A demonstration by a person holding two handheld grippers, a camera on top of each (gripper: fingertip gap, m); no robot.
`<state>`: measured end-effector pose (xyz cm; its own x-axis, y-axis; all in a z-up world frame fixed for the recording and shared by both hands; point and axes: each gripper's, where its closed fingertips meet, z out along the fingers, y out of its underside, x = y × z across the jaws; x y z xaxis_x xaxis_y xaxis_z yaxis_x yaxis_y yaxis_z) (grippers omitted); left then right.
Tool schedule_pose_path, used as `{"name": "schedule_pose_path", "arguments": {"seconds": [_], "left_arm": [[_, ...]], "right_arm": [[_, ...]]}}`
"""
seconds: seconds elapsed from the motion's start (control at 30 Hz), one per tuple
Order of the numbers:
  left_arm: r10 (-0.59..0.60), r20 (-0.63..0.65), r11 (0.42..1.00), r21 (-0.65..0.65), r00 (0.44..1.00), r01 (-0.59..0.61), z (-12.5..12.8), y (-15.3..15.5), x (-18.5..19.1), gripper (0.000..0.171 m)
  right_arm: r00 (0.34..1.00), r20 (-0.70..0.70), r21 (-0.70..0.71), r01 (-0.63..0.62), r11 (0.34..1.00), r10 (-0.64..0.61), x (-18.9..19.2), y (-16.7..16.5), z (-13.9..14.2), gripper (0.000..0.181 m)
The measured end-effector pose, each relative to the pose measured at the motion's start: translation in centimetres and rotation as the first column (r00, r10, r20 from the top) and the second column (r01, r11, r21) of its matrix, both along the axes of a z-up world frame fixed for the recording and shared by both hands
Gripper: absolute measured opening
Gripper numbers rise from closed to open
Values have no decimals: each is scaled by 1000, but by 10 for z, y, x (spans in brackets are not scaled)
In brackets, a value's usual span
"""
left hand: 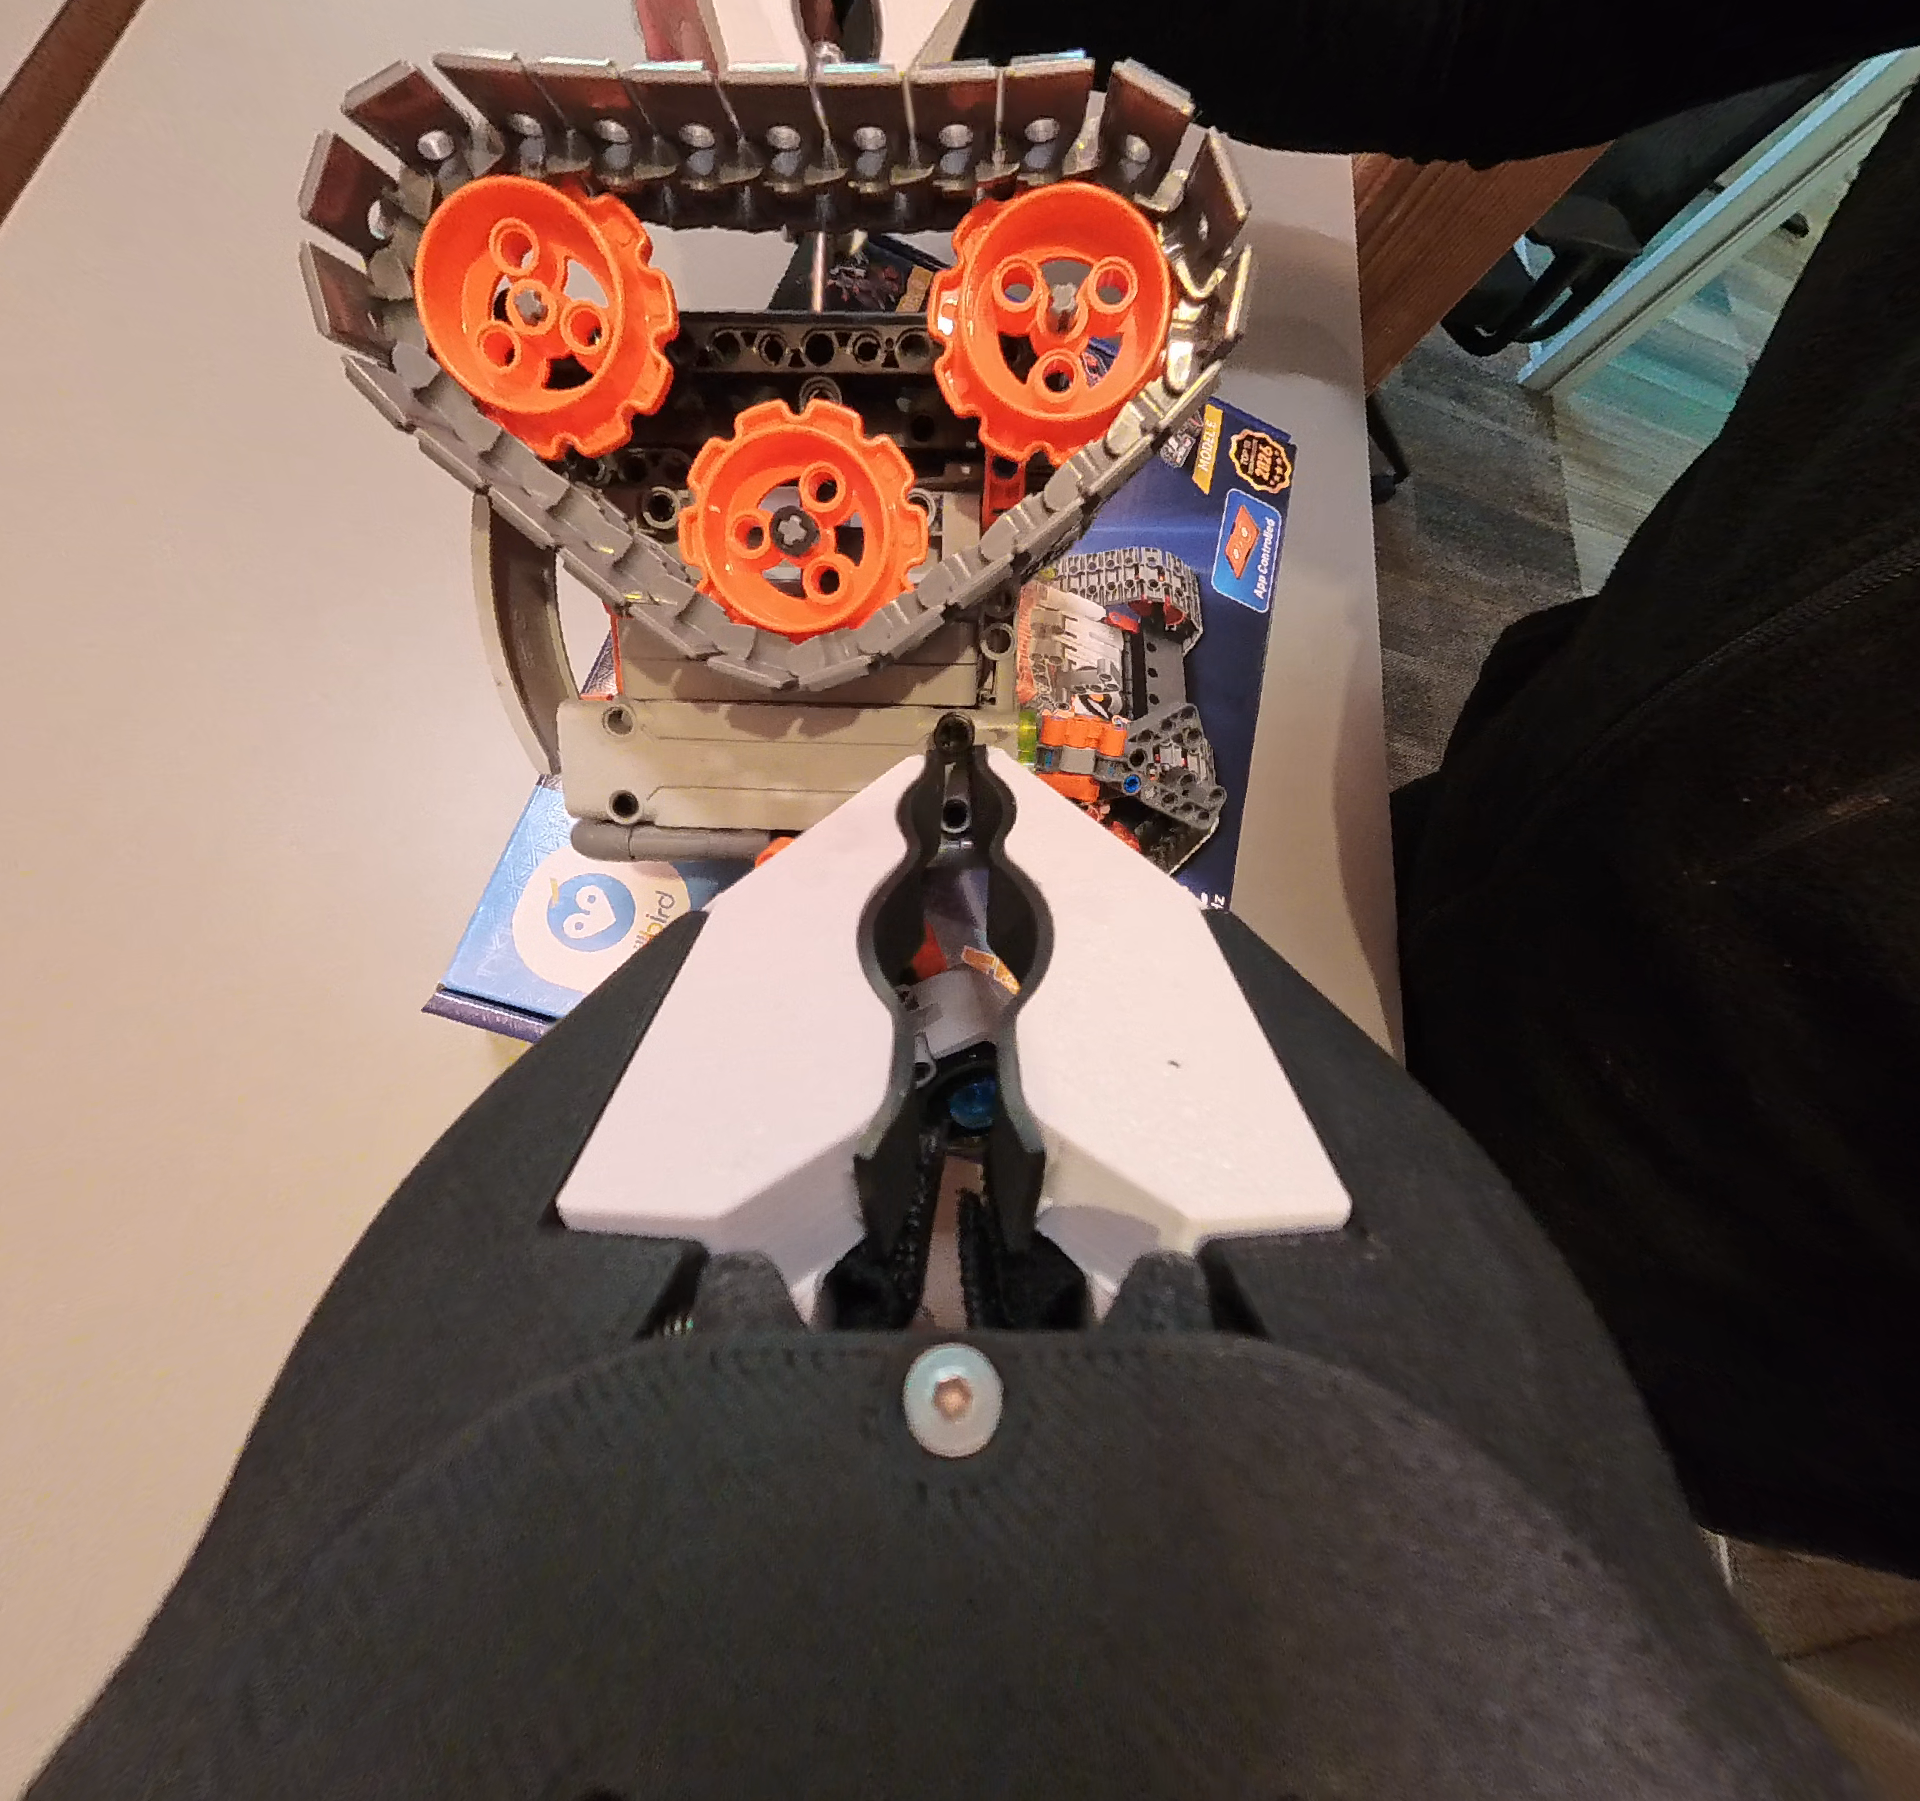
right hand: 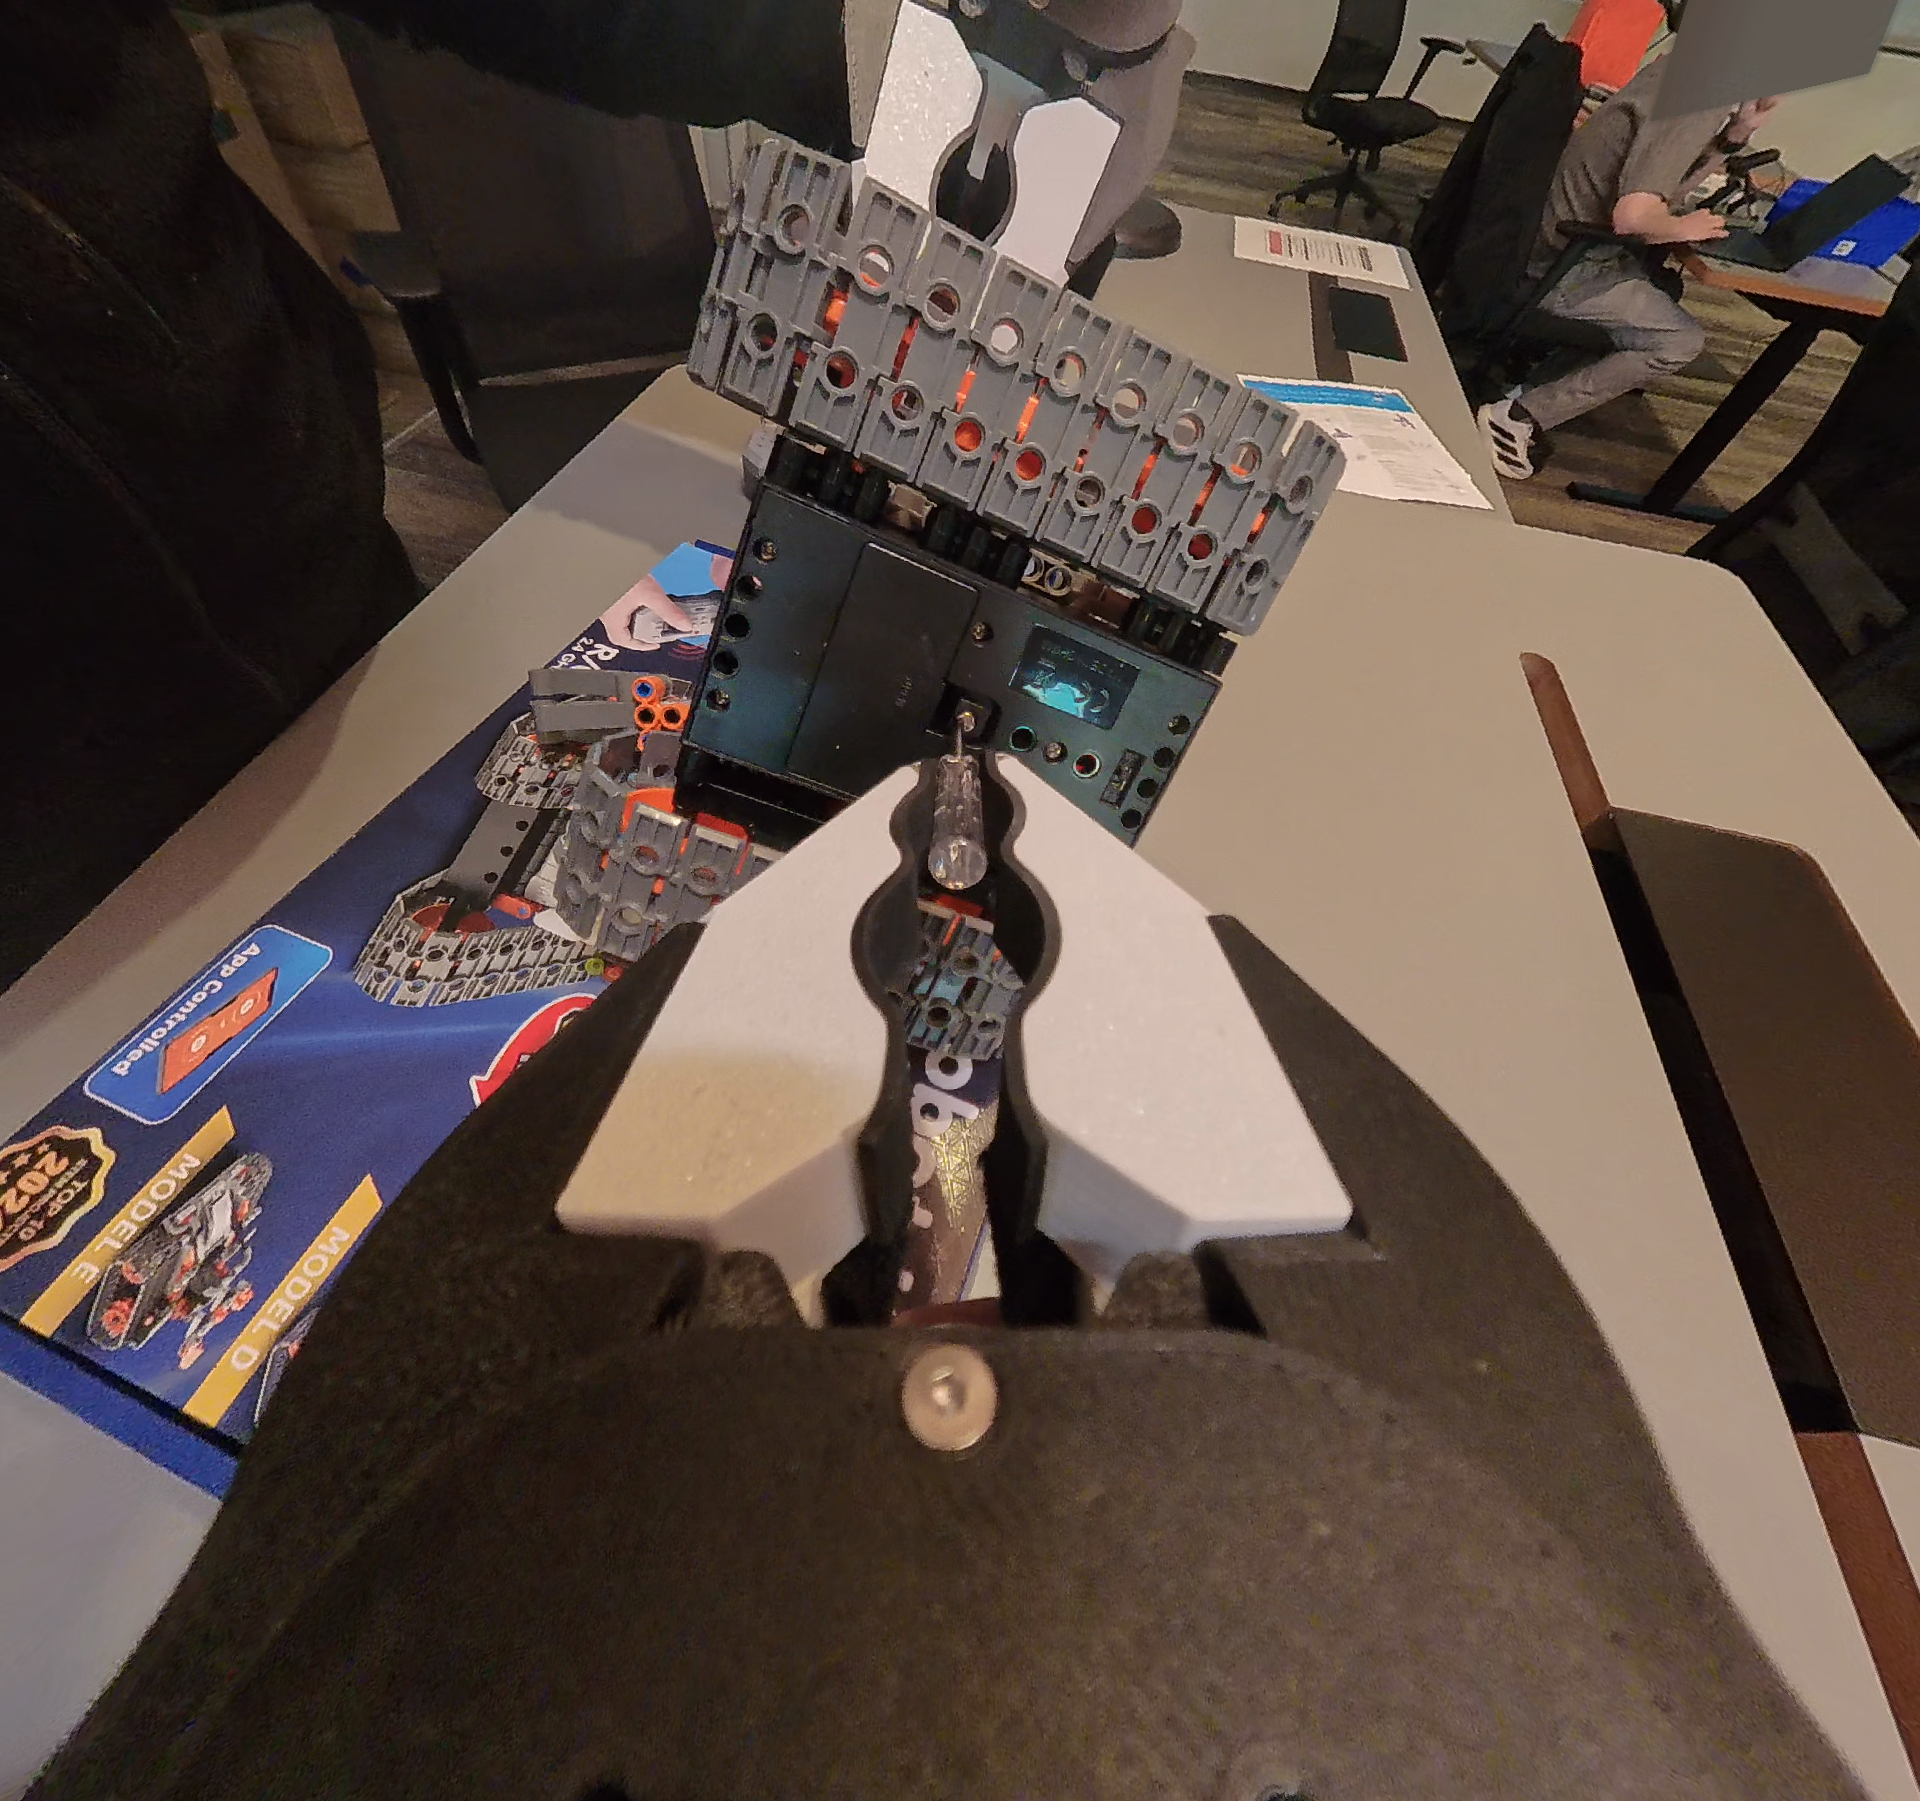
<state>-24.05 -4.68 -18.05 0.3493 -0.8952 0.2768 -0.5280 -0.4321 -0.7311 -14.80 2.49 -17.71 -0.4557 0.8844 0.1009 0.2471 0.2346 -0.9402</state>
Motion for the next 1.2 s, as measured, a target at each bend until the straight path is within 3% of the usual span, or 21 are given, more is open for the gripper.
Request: {"name": "schedule_pose_path", "arguments": {"seconds": [0.2,0.57,0.9,1.03,1.2], "left_arm": [[16,-24,1000,17,1000,-16,-1,4,-3,13],[40,-81,999,20,996,-38,-8,7,-5,59],[84,-106,995,58,991,-78,-11,19,-6,56],[94,-103,993,79,990,-86,-11,19,-4,56],[106,-102,989,112,989,-95,-12,19,-3,57]], "right_arm": [[1000,-2,4,8,1000,-8,-1,5,1,4],[1000,7,19,-20,1000,20,-6,1,-1,4],[995,89,182,-60,981,44,-7,-5,1,4],[991,126,101,26,995,-39,-6,-7,0,4],[961,206,-111,212,971,-186,-6,-10,0,4]]}}
